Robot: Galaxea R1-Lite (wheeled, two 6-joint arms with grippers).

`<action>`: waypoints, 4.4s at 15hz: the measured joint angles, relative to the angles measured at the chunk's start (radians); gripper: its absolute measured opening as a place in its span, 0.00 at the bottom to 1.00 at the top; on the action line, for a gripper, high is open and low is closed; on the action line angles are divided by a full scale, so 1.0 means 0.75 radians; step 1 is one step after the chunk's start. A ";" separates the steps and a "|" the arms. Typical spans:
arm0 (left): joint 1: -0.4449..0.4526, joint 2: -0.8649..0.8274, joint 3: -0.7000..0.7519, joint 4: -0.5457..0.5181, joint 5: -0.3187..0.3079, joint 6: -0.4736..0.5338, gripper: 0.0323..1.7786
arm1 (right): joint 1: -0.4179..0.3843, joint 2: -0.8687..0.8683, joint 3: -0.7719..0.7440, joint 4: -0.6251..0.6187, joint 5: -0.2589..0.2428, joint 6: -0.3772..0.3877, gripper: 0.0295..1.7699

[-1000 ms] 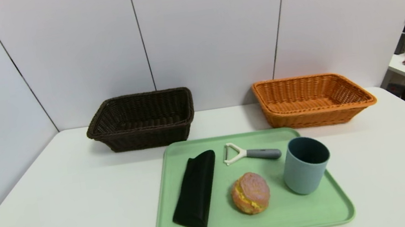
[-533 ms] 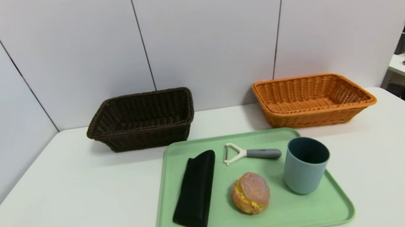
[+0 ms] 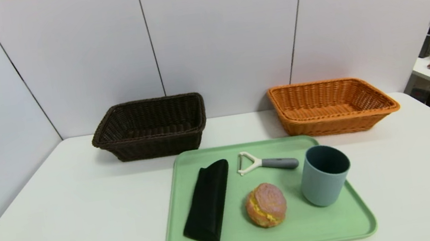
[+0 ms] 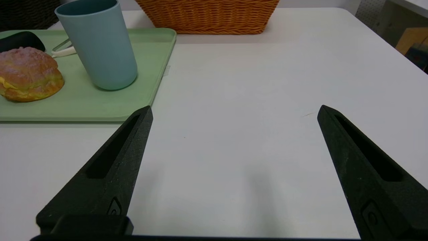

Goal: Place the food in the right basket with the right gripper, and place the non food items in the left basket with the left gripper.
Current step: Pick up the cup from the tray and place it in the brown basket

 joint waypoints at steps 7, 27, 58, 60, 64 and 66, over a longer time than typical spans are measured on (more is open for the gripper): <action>0.000 0.000 0.000 0.001 0.000 0.005 0.95 | 0.001 0.000 -0.002 0.004 -0.001 -0.004 0.96; 0.003 0.748 -1.152 0.416 -0.157 0.048 0.95 | 0.021 0.670 -1.047 0.375 0.077 -0.053 0.96; -0.007 1.275 -1.174 0.428 -0.155 -0.084 0.95 | 0.566 1.841 -1.682 0.628 -0.002 0.168 0.96; -0.009 1.285 -1.174 0.423 -0.156 -0.085 0.95 | 0.571 1.907 -1.778 0.728 -0.002 0.205 0.96; -0.017 1.309 -1.178 0.420 -0.154 -0.087 0.95 | 0.573 2.043 -1.960 0.918 -0.003 0.278 0.96; -0.024 1.314 -1.180 0.420 -0.154 -0.094 0.95 | 0.573 2.102 -2.028 1.011 -0.003 0.328 0.96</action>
